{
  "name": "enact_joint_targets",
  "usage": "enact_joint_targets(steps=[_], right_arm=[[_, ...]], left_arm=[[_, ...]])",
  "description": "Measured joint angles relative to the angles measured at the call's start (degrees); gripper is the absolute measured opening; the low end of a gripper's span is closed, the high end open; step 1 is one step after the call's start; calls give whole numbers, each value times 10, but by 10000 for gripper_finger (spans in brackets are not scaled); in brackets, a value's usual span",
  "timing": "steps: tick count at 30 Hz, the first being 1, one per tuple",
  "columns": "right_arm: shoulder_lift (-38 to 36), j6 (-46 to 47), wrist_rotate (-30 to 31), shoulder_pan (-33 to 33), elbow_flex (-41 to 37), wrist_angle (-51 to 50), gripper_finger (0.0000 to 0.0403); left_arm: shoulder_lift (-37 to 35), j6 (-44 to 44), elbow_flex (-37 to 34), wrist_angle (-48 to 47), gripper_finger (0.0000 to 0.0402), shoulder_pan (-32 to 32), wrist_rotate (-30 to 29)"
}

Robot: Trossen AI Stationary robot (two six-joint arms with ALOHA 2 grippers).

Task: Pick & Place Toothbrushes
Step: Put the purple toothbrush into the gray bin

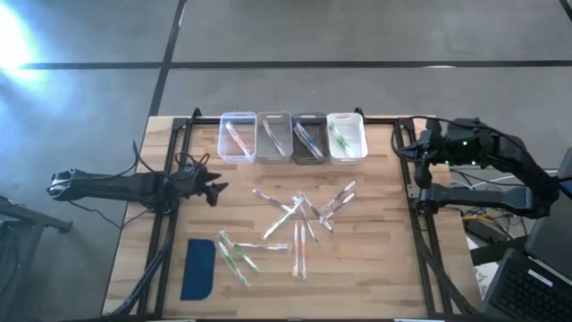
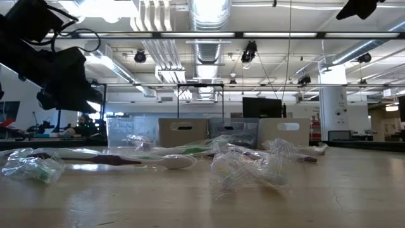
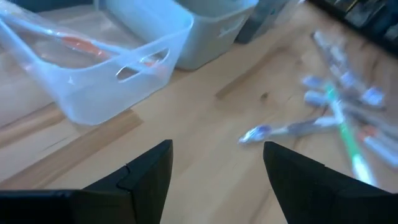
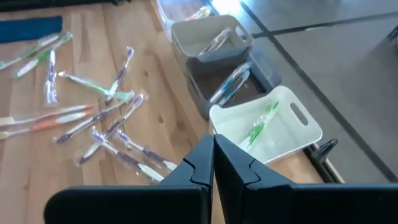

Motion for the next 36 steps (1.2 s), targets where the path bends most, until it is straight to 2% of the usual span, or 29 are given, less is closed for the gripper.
enact_joint_targets(steps=[6, 13, 18, 23, 29, 36], right_arm=[[3, 1, 0, 0, -37, 1, 8], [2, 3, 0, 0, -86, 0, 8], [3, 3, 0, 0, -122, 0, 8], [3, 3, 0, 0, -155, 1, 8], [3, 3, 0, 0, -190, 1, 8], [3, 3, 1, 0, -195, 11, 8]], left_arm=[[0, -20, 2, 105, 257, 0, 4], [10, 69, 91, 112, 257, 0, -3], [59, 186, 216, 47, 252, -1, -41], [129, 266, 343, -37, 239, 0, -50], [202, 272, 445, -132, 235, -4, -49], [284, 302, 505, -170, 235, -35, -43]])
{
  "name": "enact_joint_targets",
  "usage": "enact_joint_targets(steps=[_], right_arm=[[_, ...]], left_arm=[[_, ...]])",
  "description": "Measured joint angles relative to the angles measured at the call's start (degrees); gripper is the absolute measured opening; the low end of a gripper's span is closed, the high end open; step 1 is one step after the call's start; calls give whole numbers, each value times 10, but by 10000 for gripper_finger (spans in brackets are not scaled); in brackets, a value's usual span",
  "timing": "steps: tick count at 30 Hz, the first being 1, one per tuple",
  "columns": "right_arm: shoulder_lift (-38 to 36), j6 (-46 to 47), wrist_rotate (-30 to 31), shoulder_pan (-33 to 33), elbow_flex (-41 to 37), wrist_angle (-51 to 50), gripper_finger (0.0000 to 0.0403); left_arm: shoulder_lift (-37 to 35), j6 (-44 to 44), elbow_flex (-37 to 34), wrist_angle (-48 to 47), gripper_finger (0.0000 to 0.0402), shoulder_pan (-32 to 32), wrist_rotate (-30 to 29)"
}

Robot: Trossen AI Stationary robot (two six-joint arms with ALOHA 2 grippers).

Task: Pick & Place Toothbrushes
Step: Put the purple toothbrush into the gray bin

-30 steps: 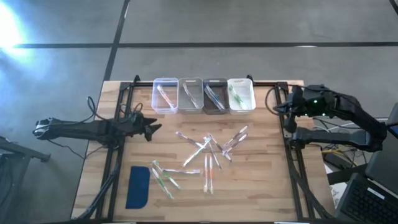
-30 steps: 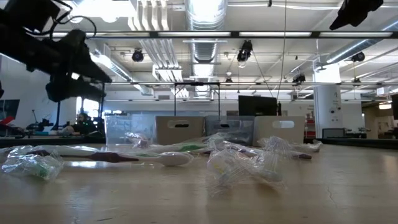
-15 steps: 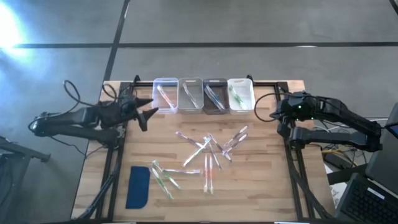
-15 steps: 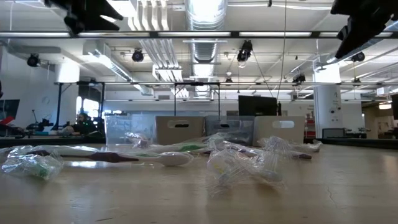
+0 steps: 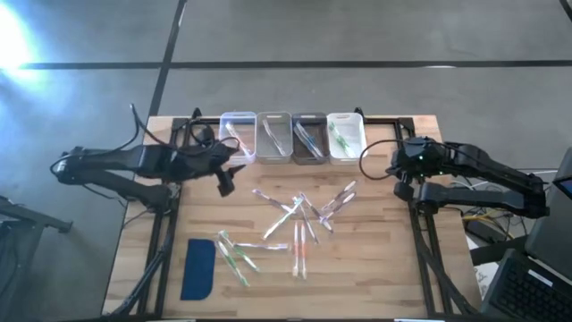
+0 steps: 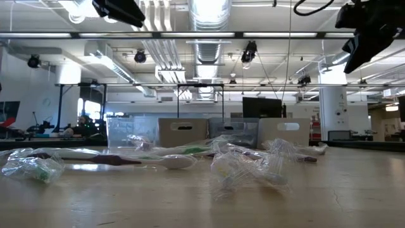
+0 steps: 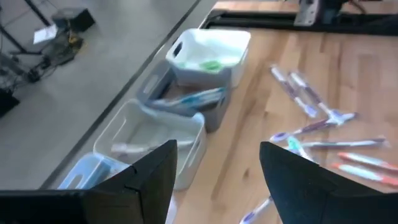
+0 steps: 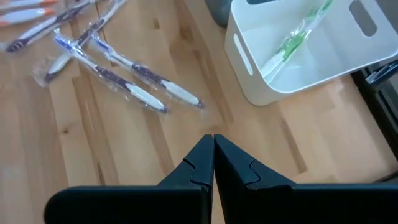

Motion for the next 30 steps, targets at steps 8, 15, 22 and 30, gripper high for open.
enact_joint_targets(steps=[8, 15, 22, 30], right_arm=[[-1, 0, 0, 0, 0, 0, 8], [-1, 0, 0, 0, 0, 1, 8], [-1, 0, 0, 0, 0, 1, 8], [-1, 0, 0, 0, 0, 2, 8]], left_arm=[[72, -30, 31, -2, 235, -32, 18], [131, -48, 35, -2, 234, -37, 56], [179, -45, 41, -3, 225, -37, 131], [257, -123, 88, 59, 214, -37, 130]])
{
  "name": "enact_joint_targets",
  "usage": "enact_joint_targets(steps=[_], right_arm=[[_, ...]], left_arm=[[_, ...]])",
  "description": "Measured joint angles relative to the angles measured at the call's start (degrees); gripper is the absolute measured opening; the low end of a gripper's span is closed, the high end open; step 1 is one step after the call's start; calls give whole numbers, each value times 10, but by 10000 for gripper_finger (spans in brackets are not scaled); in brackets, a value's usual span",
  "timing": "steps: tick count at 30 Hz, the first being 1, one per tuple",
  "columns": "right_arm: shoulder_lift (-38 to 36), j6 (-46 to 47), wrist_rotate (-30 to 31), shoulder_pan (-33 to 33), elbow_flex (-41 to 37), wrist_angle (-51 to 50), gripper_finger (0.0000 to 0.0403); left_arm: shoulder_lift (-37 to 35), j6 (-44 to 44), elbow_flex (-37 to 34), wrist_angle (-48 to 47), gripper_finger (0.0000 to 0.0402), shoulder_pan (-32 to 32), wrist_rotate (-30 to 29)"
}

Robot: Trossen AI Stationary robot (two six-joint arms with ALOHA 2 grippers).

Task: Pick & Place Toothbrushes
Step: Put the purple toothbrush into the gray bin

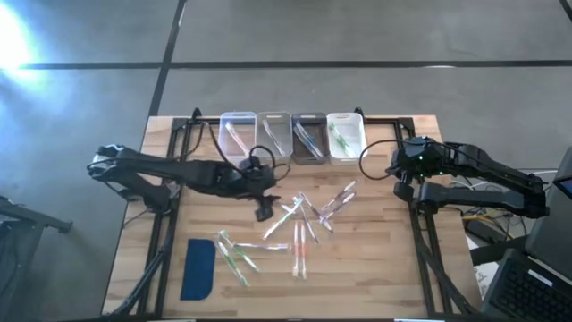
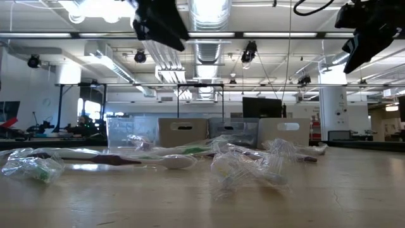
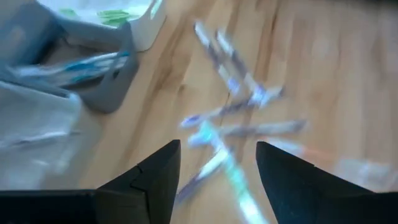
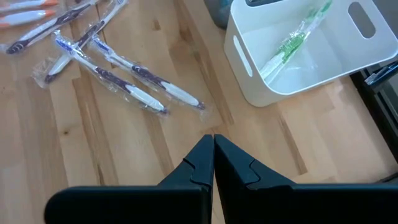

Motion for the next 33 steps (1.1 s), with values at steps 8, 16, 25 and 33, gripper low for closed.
enact_joint_targets(steps=[8, 16, 25, 33], right_arm=[[0, 0, 0, 0, 0, 0, 8], [0, 0, 0, 0, 0, 1, 8], [0, 0, 0, 0, 0, 1, 8], [0, 0, 0, 0, 0, 1, 8]], left_arm=[[78, -289, 34, 157, 213, 3, -47], [160, -578, 114, 107, 189, -21, -268], [258, -848, 262, -218, 147, -21, -254], [302, -1001, 278, -314, 140, -21, -188]])
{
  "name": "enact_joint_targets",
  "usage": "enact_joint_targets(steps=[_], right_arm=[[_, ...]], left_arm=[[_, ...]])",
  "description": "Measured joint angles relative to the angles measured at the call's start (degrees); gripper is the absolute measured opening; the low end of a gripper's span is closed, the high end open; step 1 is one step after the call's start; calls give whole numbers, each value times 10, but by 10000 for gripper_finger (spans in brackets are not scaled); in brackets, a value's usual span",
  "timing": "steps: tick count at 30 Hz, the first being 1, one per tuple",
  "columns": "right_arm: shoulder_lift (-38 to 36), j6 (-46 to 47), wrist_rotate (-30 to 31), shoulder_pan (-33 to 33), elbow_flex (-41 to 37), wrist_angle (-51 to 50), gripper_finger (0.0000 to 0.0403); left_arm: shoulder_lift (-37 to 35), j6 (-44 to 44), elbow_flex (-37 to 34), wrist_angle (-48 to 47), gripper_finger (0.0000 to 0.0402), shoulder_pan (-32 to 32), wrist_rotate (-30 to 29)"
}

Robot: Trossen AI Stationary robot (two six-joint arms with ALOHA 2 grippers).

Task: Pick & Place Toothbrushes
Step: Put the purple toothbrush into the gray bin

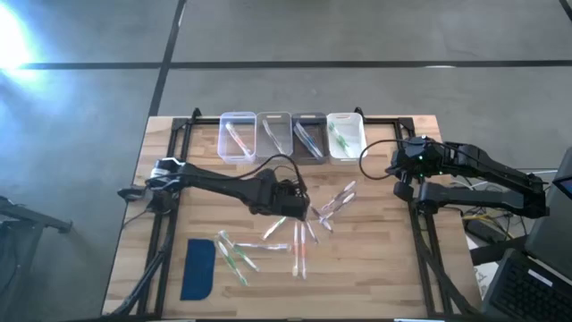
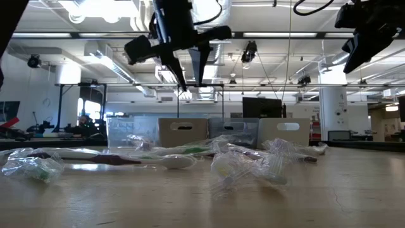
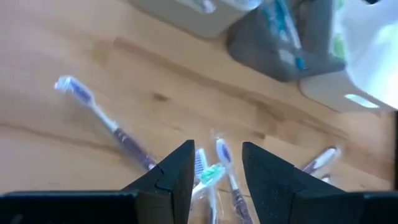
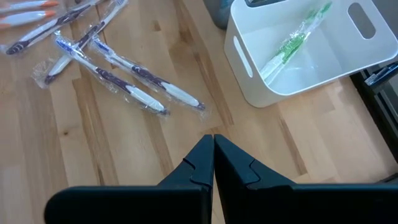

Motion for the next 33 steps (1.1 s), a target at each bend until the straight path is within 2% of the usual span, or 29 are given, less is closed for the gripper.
enact_joint_targets(steps=[7, 17, 27, 33], right_arm=[[0, 0, 0, 0, 0, 0, 8], [0, 0, 0, 0, 0, 0, 8], [0, 0, 0, 0, 0, 0, 8], [0, 0, 0, 0, 0, 0, 8]], left_arm=[[30, -60, -9, 0, 140, 0, 12], [43, -77, -17, 9, 143, 1, 47], [43, -80, -62, 46, 214, 2, 85], [42, -80, -104, 107, 221, 3, 104]])
